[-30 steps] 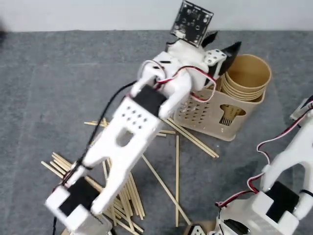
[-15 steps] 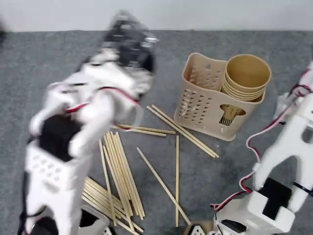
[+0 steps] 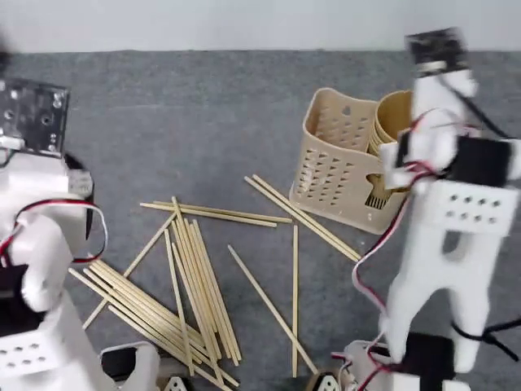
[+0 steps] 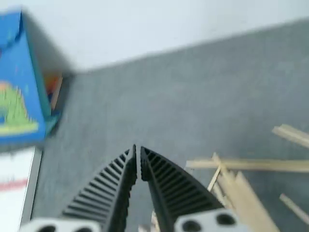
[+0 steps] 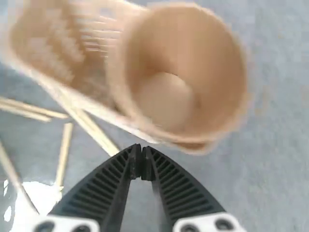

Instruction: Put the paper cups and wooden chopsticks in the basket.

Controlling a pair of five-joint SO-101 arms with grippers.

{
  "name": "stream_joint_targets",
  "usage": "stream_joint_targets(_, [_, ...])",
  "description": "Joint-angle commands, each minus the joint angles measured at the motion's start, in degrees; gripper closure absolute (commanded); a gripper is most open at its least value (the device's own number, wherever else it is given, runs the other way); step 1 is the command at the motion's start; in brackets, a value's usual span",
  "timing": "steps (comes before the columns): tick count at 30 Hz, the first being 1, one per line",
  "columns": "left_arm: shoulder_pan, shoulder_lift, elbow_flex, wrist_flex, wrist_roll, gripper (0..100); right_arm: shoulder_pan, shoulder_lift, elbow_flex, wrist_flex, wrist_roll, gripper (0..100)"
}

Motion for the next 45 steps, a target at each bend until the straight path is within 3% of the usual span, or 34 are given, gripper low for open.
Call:
stream_joint_targets(1, [-5.9, -6.0, 11.8, -4.7, -0.5, 99, -8.7, -3.2, 3.0, 2.2, -3.7, 98.3])
stream_joint_targets(4, [-10.9, -10.8, 24.3, -11.5, -0.4, 99, -15.8, -2.5, 7.6, 1.3, -8.1, 97.6])
stream_joint_targets(8, [-15.8, -16.2, 41.4, -21.3, -0.4, 99, -24.8, 0.0, 13.1, -2.2, -13.2, 88.3])
stream_joint_targets(12, [-19.6, -20.0, 54.5, -29.1, -0.4, 98, -31.9, 3.7, 20.1, -10.2, -18.5, 78.6])
stream_joint_targets(16, [-23.7, -21.2, 62.9, -36.1, -0.5, 98, -37.7, 6.9, 26.2, -20.0, -19.9, 76.4])
stream_joint_targets(24, [-26.4, -21.1, 72.7, -43.9, -0.5, 98, -46.7, 11.6, 37.5, -42.2, -20.0, 76.4])
stream_joint_targets(27, [-26.1, -21.1, 74.9, -45.3, -0.4, 98, -48.8, 13.8, 39.1, -48.4, -23.6, 76.4])
stream_joint_targets(34, [-26.2, -21.4, 78.1, -47.0, -0.4, 98, -53.4, 20.4, 36.4, -50.4, -26.5, 76.4])
stream_joint_targets(45, [-26.2, -21.2, 78.5, -46.9, -0.4, 98, -53.3, 35.0, 27.5, -50.2, -26.4, 76.4])
